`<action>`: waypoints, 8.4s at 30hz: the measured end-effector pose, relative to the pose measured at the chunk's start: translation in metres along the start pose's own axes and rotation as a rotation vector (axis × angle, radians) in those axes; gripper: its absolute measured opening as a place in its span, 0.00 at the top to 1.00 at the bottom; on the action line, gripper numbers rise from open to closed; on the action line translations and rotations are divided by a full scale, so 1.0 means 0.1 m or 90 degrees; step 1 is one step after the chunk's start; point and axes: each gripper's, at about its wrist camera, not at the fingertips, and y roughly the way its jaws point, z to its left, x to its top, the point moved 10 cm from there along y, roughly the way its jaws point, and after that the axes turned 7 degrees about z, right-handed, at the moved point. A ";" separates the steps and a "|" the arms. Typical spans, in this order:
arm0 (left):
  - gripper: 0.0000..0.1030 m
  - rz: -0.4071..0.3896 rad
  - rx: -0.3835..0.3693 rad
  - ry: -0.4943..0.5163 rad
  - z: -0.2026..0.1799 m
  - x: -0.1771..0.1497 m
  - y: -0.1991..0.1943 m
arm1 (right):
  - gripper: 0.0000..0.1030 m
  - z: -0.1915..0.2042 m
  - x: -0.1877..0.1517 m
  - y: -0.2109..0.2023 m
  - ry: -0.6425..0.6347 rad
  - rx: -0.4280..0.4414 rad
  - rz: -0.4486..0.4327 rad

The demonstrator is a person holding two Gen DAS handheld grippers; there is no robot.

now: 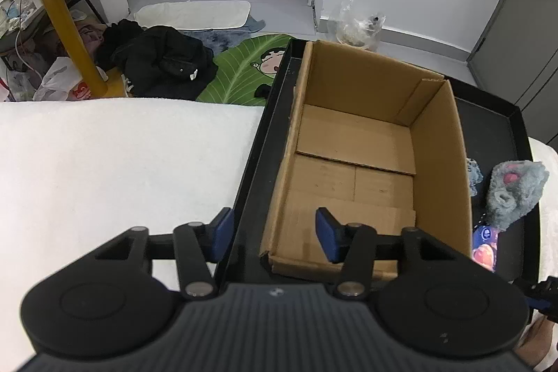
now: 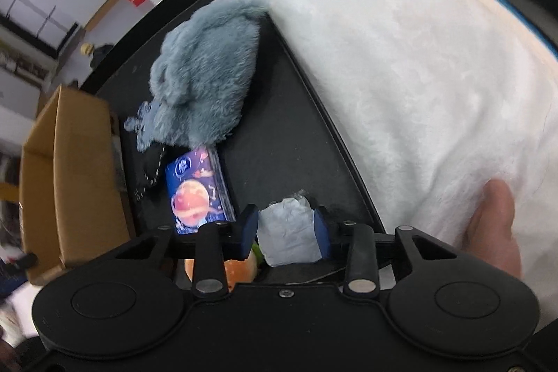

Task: Organize soft objects
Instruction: 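Reach the right gripper to the white packet and close on it, then lift the white packet with the right gripper and drop it into the box, then move the right gripper to the burger plush and grasp it, then carry the burger plush with the right gripper and release it into the box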

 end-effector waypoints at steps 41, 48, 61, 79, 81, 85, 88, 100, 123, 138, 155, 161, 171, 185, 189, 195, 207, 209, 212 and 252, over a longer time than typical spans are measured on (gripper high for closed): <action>0.92 0.094 -0.021 0.037 0.08 -0.23 0.12 | 0.58 0.25 -0.06 -0.16 -0.052 0.017 -0.019; 0.91 0.062 0.007 0.004 0.15 -0.15 0.09 | 0.58 0.44 -0.06 -0.36 -0.076 0.051 -0.043; 0.92 0.035 -0.046 0.036 0.08 -0.23 0.03 | 0.58 1.31 -0.04 -0.68 -0.178 0.101 -0.077; 0.92 0.054 -0.106 0.050 0.12 -0.25 0.14 | 0.58 2.21 -0.23 -0.45 -0.261 0.121 -0.050; 0.92 0.057 -0.105 0.046 0.11 -0.26 0.14 | 0.58 2.27 -0.23 -0.42 -0.264 0.120 -0.047; 0.91 0.078 -0.124 0.029 0.12 -0.28 0.18 | 0.57 2.38 -0.21 -0.34 -0.270 0.115 -0.042; 0.90 0.081 -0.131 0.020 0.16 -0.27 0.19 | 0.57 2.49 -0.20 -0.27 -0.280 0.111 -0.039; 0.88 0.082 -0.147 0.021 0.17 -0.30 0.21 | 0.41 2.73 -0.30 -0.16 -0.303 0.124 -0.015; 0.79 0.060 -0.095 0.023 0.17 -0.29 0.08 | 0.35 1.36 -0.13 -0.60 -0.217 0.062 -0.025; 0.40 0.004 -0.043 0.056 0.09 -0.27 -0.13 | 0.30 0.76 -0.32 -0.22 -0.162 0.019 0.035; 0.33 -0.006 0.025 0.113 -0.06 -0.27 -0.17 | 0.22 0.63 -0.37 0.05 -0.221 -0.062 0.016; 0.33 -0.005 0.040 0.144 -0.14 -0.29 -0.17 | 0.26 0.64 -0.41 0.13 -0.253 -0.088 0.013; 0.33 -0.003 0.047 0.148 -0.16 -0.30 -0.18 | 0.57 0.58 -0.41 0.12 -0.256 -0.089 0.011; 0.33 -0.011 0.015 0.121 -0.10 -0.28 -0.22 | 0.59 0.74 -0.35 -0.17 -0.271 -0.076 -0.028; 0.33 -0.013 0.004 0.115 -0.09 -0.28 -0.23 | 0.65 0.83 -0.31 -0.28 -0.281 -0.068 -0.043; 0.33 -0.012 -0.014 0.097 -0.05 -0.26 -0.21 | 0.68 1.03 -0.23 -0.38 -0.307 -0.064 -0.065; 0.33 -0.013 -0.042 0.053 0.05 -0.22 -0.15 | 0.70 1.64 -0.11 -0.60 -0.382 -0.061 -0.125; 0.33 -0.013 -0.046 0.041 0.09 -0.20 -0.14 | 0.70 1.73 -0.09 -0.63 -0.388 -0.058 -0.132; 0.34 -0.013 -0.055 0.030 0.11 -0.19 -0.12 | 0.70 1.86 -0.05 -0.65 -0.394 -0.056 -0.142; 0.89 0.017 -0.121 -0.012 0.18 -0.23 0.03 | 0.55 2.76 -0.13 -0.33 -0.386 0.070 -0.078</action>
